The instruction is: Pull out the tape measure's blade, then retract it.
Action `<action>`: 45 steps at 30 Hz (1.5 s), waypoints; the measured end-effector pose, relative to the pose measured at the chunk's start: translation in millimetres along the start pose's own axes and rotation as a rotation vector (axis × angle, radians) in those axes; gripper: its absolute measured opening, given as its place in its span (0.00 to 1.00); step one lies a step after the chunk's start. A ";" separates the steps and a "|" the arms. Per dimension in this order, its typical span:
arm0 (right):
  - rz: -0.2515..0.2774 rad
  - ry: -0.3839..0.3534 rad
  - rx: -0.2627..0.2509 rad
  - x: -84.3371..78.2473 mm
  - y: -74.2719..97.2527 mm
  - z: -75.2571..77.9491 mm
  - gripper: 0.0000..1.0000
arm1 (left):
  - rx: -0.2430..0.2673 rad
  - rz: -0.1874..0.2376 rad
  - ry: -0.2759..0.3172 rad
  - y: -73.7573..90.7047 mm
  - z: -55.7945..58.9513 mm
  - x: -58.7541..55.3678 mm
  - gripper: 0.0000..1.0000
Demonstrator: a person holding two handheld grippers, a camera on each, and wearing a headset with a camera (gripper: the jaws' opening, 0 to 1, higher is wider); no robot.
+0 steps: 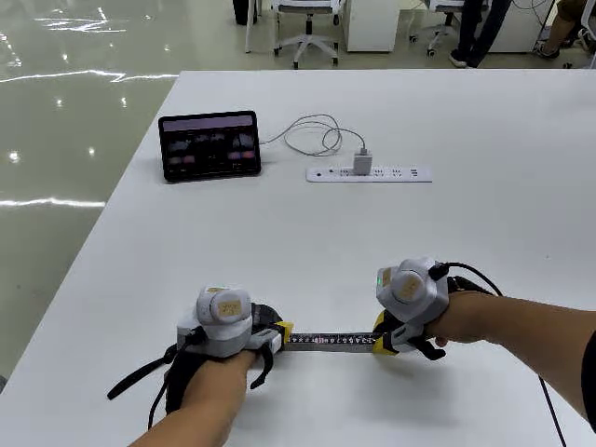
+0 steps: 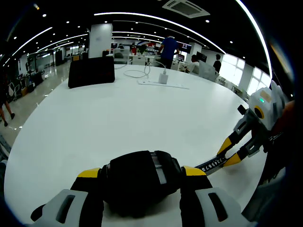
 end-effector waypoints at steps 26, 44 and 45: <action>0.049 -0.019 -0.004 14.0 -9.1 -6.0 0.12 | 0.000 0.000 0.004 -0.3 -0.2 0.3 0.61; 0.083 -0.023 -0.004 26.5 -16.0 -8.2 0.12 | 0.006 0.003 0.010 -0.5 -0.1 0.2 0.61; 0.083 -0.024 -0.004 27.0 -16.2 -8.2 0.12 | 0.005 0.002 0.010 -0.4 0.2 0.2 0.61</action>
Point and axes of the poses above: the centre of the closed fingertips' face, and the gripper's own axes: y roughly backward along the fingers, z roughly to its right, x roughly out of its top, the point moved 9 cm from there along y, roughly backward along the fingers, and after that the axes turned 8 degrees about -x, right-handed, at the moved point
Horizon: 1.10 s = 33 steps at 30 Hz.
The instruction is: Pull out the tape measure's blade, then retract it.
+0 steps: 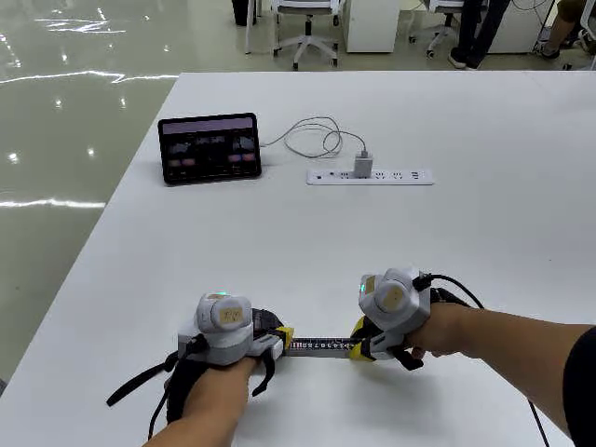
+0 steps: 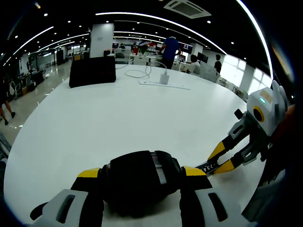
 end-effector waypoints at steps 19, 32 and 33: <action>0.013 0.001 0.005 7.1 -6.5 0.0 0.12 | 0.000 -0.008 0.013 0.4 -0.8 1.1 0.60; 0.004 0.008 0.011 14.8 -10.8 -1.1 0.12 | -0.004 -0.007 0.016 0.7 -1.4 0.2 0.60; 0.004 0.008 0.011 15.5 -11.3 -1.2 0.12 | -0.004 -0.007 0.015 0.7 -1.4 0.3 0.60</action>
Point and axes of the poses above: the centre of the closed fingertips' face, and the gripper's own axes: y roughly backward along the fingers, z roughly to its right, x roughly out of its top, the point moved 9 cm from there along y, roughly backward along the fingers, and after that the axes turned 8 degrees about -x, right-handed, at the moved point
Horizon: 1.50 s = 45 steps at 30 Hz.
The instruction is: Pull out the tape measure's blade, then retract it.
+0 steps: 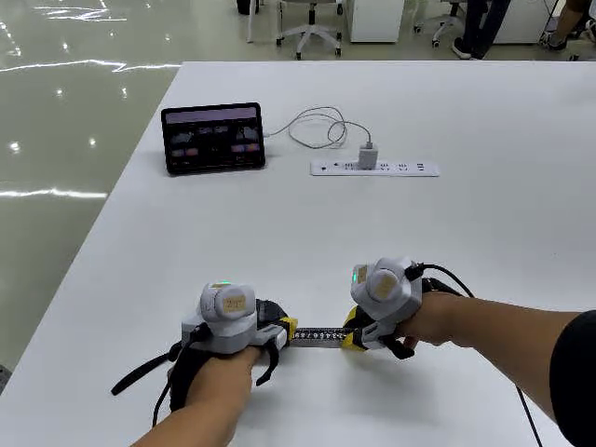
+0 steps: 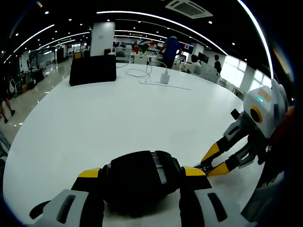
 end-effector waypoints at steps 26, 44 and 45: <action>0.034 0.001 0.007 15.8 -10.8 -4.3 0.12 | -0.005 0.010 0.003 0.7 -0.7 -0.8 0.60; 0.050 0.007 0.012 24.4 -16.4 -6.0 0.12 | -0.016 0.005 0.011 1.1 -1.4 -0.6 0.60; 0.050 0.006 0.012 24.8 -16.6 -6.0 0.12 | -0.017 0.004 0.011 1.1 -1.5 -0.7 0.60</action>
Point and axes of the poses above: the centre of the closed fingertips' face, and the gripper's own axes: y roughly backward along the fingers, z roughly to its right, x roughly out of its top, the point moved 9 cm from there along y, roughly backward along the fingers, and after that the axes turned 8 degrees about -x, right-handed, at the moved point
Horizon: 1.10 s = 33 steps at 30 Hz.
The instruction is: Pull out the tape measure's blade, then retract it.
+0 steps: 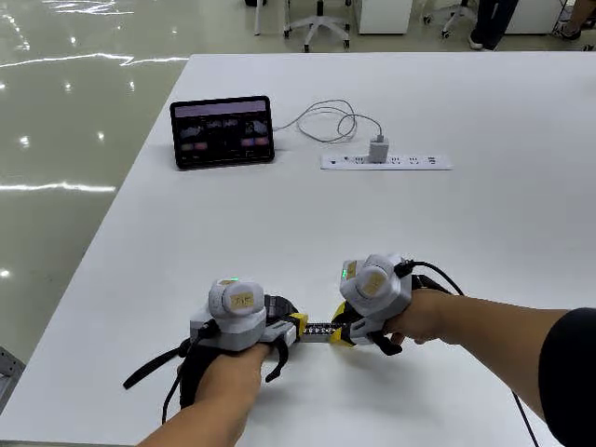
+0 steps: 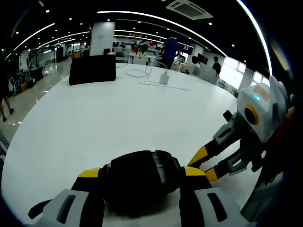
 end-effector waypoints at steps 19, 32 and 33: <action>0.006 -0.007 0.001 8.7 -8.4 -0.9 0.12 | -0.007 0.008 0.007 1.0 -0.3 0.4 0.60; 0.023 -0.013 -0.001 17.7 -17.3 -1.9 0.12 | -0.011 0.002 0.009 0.8 -0.1 0.4 0.60; 0.022 -0.016 -0.002 18.4 -17.7 -2.2 0.12 | -0.010 0.002 0.008 0.9 0.0 0.3 0.60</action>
Point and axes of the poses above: the centre of the closed fingertips' face, and the gripper's own axes: y roughly backward along the fingers, z roughly to its right, x roughly out of its top, the point moved 9 cm from there along y, roughly backward along the fingers, and after that the axes turned 8 degrees about -x, right-handed, at the moved point
